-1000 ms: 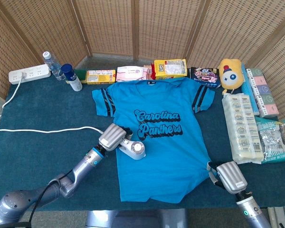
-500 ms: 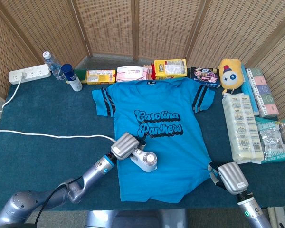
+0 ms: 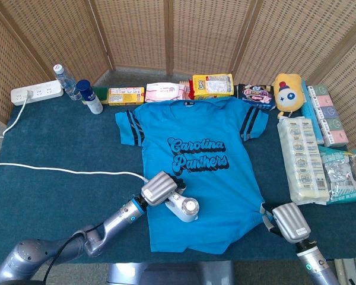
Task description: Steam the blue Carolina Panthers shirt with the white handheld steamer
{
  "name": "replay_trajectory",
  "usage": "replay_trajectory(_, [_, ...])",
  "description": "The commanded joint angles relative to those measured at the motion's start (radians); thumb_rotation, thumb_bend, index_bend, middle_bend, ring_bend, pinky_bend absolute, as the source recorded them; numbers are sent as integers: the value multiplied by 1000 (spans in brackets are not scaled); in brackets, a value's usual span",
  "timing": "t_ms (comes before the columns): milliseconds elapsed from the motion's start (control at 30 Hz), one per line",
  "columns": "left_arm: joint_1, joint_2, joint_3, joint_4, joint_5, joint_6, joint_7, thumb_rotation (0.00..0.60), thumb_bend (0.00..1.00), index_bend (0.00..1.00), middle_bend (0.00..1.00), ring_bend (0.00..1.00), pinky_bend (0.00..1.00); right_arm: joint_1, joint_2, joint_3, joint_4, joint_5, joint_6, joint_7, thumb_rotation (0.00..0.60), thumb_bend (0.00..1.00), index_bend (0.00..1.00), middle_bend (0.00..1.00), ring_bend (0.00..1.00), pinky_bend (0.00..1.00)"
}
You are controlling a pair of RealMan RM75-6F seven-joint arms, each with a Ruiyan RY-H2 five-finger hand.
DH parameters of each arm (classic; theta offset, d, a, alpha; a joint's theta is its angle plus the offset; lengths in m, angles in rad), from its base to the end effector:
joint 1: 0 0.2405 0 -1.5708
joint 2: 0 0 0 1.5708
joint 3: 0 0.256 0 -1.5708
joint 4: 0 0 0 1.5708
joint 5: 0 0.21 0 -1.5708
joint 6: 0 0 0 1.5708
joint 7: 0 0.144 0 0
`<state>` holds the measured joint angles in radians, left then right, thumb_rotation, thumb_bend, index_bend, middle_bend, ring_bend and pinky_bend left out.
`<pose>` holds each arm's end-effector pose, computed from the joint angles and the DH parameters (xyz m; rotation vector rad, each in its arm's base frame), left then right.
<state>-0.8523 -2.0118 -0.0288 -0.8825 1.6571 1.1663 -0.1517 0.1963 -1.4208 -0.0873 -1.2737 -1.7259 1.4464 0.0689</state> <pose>-0.0853 0.3072 -0.1266 -2.1633 -0.7106 -1.3893 -0.3034 -0.1838 0.0524 1.7562 -0.8777 1.0060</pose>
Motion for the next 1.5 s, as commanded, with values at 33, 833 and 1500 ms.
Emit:
replay_trajectory(33, [7, -1, 3, 21, -4, 0, -10, 600, 420, 668, 764, 675, 758, 0, 0, 0, -1, 1, 0, -1, 600, 596, 686, 675, 719, 809])
replay_trajectory(833, [11, -15, -52, 201, -77, -31, -29, 600, 418, 668, 764, 675, 757, 2, 0, 1, -9, 5, -13, -14, 600, 597, 689, 677, 721, 811])
replay_trajectory(1500, [52, 23, 15, 131, -26, 41, -68, 600, 418, 668, 764, 675, 758, -1, 4, -1, -15, 5, -12, -20, 600, 599, 691, 679, 724, 813])
